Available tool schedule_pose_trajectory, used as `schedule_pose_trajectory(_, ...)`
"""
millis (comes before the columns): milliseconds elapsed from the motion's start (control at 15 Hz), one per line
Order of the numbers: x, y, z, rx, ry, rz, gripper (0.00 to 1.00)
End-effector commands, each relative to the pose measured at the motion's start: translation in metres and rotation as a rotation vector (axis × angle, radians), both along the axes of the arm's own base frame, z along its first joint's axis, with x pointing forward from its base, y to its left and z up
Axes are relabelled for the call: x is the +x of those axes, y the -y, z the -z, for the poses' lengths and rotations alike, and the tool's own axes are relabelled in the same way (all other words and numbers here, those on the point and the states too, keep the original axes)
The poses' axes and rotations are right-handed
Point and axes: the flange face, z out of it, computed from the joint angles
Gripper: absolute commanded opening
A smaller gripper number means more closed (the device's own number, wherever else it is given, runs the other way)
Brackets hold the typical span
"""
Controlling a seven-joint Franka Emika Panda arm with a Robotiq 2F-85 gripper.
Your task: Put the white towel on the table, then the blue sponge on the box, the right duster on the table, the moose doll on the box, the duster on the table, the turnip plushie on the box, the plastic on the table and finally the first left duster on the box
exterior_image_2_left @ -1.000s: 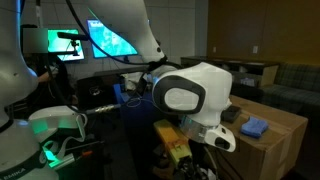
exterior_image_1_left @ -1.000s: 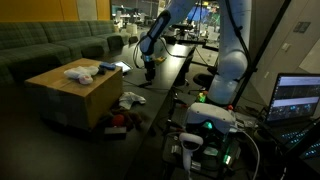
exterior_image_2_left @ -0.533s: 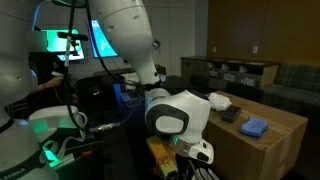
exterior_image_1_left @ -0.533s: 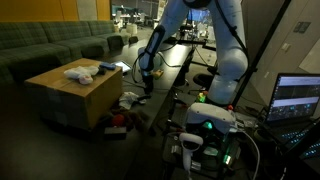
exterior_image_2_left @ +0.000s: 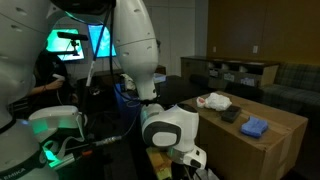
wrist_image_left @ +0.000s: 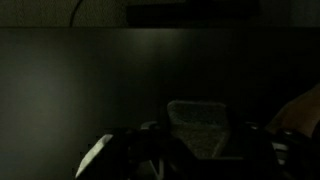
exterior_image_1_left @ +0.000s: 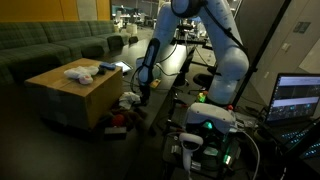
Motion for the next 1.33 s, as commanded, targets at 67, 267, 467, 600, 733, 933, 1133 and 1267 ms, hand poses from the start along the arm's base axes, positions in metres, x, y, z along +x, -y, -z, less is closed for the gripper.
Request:
schedule_pose_trajectory(67, 0.012, -0.003, 0.01, -0.066, 0.066, 0.024, 0.84)
schedule_pose_trajectory(267, 0.016, -0.008, -0.002, -0.06, 0.102, 0.034, 0.99)
schedule_pose_trajectory(467, 0.021, -0.014, -0.023, -0.021, 0.139, 0.016, 1.0)
schedule_pose_trajectory(600, 0.025, -0.03, -0.032, 0.03, 0.161, -0.019, 1.0)
schedule_pose_trajectory(733, 0.027, -0.049, -0.036, 0.074, 0.176, -0.059, 1.0)
schedule_pose_trajectory(933, 0.026, -0.077, -0.032, 0.141, 0.17, -0.125, 1.0)
schedule_pose_trajectory(1133, 0.025, -0.097, -0.025, 0.182, 0.163, -0.179, 1.0)
schedule_pose_trajectory(1267, 0.024, -0.106, -0.021, 0.197, 0.16, -0.209, 1.0)
